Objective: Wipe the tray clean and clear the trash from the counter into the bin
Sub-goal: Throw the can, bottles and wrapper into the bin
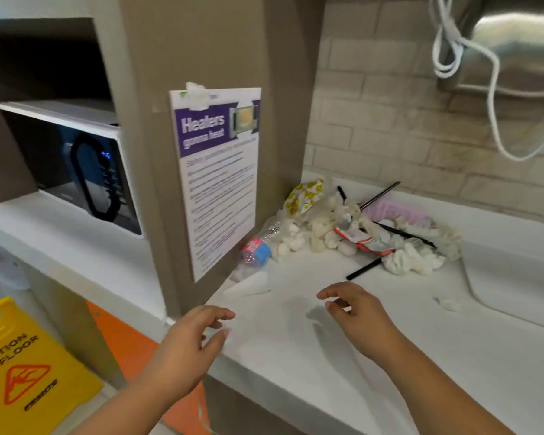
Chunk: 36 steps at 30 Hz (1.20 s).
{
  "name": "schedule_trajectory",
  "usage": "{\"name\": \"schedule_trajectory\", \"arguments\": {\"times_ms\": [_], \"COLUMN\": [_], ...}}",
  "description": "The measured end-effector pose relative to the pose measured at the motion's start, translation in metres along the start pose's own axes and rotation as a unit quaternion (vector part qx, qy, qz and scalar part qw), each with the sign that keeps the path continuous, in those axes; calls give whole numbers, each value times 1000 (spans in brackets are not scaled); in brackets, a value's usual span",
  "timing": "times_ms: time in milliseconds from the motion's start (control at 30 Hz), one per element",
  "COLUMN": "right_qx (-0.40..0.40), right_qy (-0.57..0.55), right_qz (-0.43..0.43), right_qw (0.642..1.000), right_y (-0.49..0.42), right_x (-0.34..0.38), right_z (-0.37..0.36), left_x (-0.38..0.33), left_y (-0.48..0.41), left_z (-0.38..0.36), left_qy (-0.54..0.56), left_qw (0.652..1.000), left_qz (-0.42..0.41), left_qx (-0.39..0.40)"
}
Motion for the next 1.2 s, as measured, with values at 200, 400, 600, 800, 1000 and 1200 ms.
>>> {"name": "schedule_trajectory", "arguments": {"times_ms": [200,400,600,800,1000,1200], "right_qx": [-82,-120,-74,-47,-16,-35], "right_qy": [85,248,296,312,335,384], "right_qz": [39,29,9,24,27,29], "right_qw": [992,961,952,949,942,922], "right_y": [-55,-101,-124,-135,-144,-154], "right_x": [-36,-69,-83,-84,-83,-74], "right_z": [77,115,117,109,97,96], "left_x": [-44,-56,-41,-23,-19,-36], "left_y": [-56,-94,-129,-140,-138,-132], "left_z": [-45,-58,-46,-60,-57,-38], "left_qy": [-11,-106,-127,-169,-175,-105], "left_qw": [1000,993,982,967,963,971], "left_qz": [-12,4,80,188,204,167], "left_qx": [-11,-54,-113,-34,-37,-132]}}
Point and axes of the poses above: each hand's wrist, its own y-axis away from the middle knuckle, its own z-axis out of the back of the hand, x = y × z, the point moved 6 cm from there along -y, towards the middle knuckle, and after that the axes turned 9 degrees about -y, right-handed, at the moved point
